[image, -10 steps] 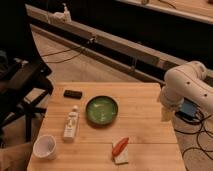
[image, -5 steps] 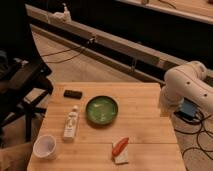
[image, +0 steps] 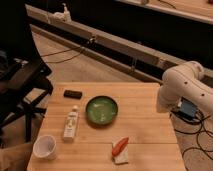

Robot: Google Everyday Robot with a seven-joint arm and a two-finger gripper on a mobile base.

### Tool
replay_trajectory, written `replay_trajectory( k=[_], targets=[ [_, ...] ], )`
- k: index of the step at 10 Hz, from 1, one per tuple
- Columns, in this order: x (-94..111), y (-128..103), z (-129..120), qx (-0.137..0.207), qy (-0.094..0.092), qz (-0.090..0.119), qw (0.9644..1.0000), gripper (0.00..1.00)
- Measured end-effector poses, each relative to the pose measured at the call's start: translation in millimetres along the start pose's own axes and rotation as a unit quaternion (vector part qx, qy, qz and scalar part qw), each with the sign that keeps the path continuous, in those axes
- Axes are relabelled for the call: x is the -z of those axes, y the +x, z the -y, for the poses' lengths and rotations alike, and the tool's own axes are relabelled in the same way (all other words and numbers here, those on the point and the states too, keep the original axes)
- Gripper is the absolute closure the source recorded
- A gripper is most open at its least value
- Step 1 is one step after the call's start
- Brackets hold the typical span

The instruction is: Push the ceramic bowl across the table

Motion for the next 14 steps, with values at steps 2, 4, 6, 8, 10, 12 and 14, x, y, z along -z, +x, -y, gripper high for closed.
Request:
replay_trajectory(
  k=[2,4,6,8,10,12,14],
  targets=[
    [-14.9,-33.9,9.7,0.008,0.013,0.043,0.9990,1.00],
    [-36.5,-58.5,11.1,0.030,0.016,0.066,0.9972,1.00],
    [-62.1,-75.9,5.1,0.059,0.012,0.074,0.9955,1.00],
    [-87.2,-89.8,5.2,0.078,0.007,0.078,0.9938,1.00],
    [-100.1,-95.0,4.0,0.081,-0.003,0.081,0.9934,1.00],
    [-99.4,-92.5,3.7,0.078,-0.003,0.081,0.9936,1.00],
    [-99.3,-94.8,4.4,0.080,-0.003,0.081,0.9935,1.00]
  ],
)
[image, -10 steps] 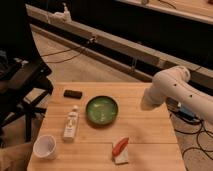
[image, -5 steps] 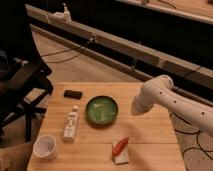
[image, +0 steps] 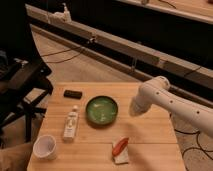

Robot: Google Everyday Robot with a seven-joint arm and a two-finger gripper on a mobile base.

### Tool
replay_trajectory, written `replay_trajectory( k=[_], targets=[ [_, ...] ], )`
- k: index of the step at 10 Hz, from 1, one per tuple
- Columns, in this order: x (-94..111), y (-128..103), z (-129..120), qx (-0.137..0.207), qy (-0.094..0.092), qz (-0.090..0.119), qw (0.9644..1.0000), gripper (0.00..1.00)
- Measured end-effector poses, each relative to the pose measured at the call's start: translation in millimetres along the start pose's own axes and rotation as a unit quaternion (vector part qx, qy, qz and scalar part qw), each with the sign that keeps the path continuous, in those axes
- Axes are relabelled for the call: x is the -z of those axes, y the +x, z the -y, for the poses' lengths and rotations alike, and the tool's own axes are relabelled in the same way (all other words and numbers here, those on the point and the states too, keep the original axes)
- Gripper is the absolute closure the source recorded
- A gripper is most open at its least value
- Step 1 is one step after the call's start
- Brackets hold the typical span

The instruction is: Push the ceramic bowl across the table

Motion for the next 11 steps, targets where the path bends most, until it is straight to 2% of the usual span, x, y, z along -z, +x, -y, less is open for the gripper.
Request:
replay_trajectory(
  k=[3,7,11],
  targets=[
    [-0.5,-1.0,1.8,-0.001,0.001,0.003,1.0000,1.00],
    [-38.0,-19.9,8.0,-0.001,-0.019,0.040,0.9990,1.00],
    [-52.4,-13.7,13.3,-0.007,-0.024,0.047,0.9986,1.00]
  ],
)
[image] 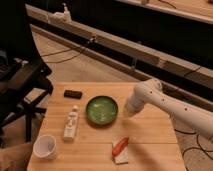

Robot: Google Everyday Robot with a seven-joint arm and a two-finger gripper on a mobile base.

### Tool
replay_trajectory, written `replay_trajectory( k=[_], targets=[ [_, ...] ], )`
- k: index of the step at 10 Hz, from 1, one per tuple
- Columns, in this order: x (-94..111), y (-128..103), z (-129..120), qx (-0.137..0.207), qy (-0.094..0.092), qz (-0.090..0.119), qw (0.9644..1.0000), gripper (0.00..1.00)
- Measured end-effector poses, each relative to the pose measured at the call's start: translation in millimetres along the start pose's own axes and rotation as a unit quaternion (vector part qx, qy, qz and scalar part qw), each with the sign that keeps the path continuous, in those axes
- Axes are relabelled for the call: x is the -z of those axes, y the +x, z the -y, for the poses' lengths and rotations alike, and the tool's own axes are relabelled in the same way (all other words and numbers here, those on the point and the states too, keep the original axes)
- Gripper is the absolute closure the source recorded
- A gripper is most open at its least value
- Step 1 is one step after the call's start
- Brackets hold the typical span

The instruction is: Push the ceramic bowl across the table

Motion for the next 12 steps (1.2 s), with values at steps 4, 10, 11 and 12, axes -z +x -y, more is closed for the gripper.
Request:
replay_trajectory(
  k=[4,10,11,12],
  targets=[
    [-9.3,5.6,6.8,-0.005,0.000,0.003,1.0000,1.00],
    [-35.1,-1.5,8.8,-0.002,-0.017,0.014,0.9998,1.00],
    [-39.8,-6.2,9.3,-0.001,-0.020,0.020,0.9996,1.00],
    [-46.6,-13.6,8.6,0.003,-0.026,0.028,0.9993,1.00]
  ],
)
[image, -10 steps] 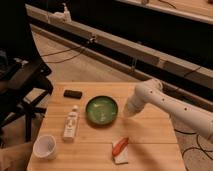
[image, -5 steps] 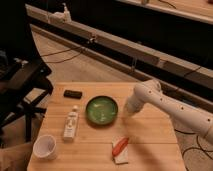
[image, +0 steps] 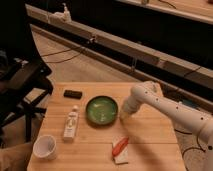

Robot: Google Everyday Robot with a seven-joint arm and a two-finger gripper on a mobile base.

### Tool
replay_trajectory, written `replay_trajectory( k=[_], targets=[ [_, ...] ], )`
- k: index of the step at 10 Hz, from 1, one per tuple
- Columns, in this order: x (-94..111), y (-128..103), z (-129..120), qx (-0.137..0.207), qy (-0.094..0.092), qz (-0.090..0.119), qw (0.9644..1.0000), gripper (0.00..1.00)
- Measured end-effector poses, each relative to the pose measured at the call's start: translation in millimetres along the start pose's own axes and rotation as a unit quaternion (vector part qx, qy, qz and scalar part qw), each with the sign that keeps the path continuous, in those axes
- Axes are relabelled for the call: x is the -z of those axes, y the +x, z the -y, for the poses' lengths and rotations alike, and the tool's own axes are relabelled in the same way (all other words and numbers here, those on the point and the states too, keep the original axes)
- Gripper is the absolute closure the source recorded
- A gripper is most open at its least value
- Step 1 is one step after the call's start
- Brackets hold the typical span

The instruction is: Push the ceramic bowl across the table

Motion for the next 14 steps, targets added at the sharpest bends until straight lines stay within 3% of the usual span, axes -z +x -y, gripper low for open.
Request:
replay_trajectory(
  k=[7,14],
  targets=[
    [-34.9,-48.1,9.2,0.050,-0.027,0.026,0.9980,1.00],
    [-63.3,-108.7,14.3,0.114,-0.054,0.048,0.9909,1.00]
  ],
)
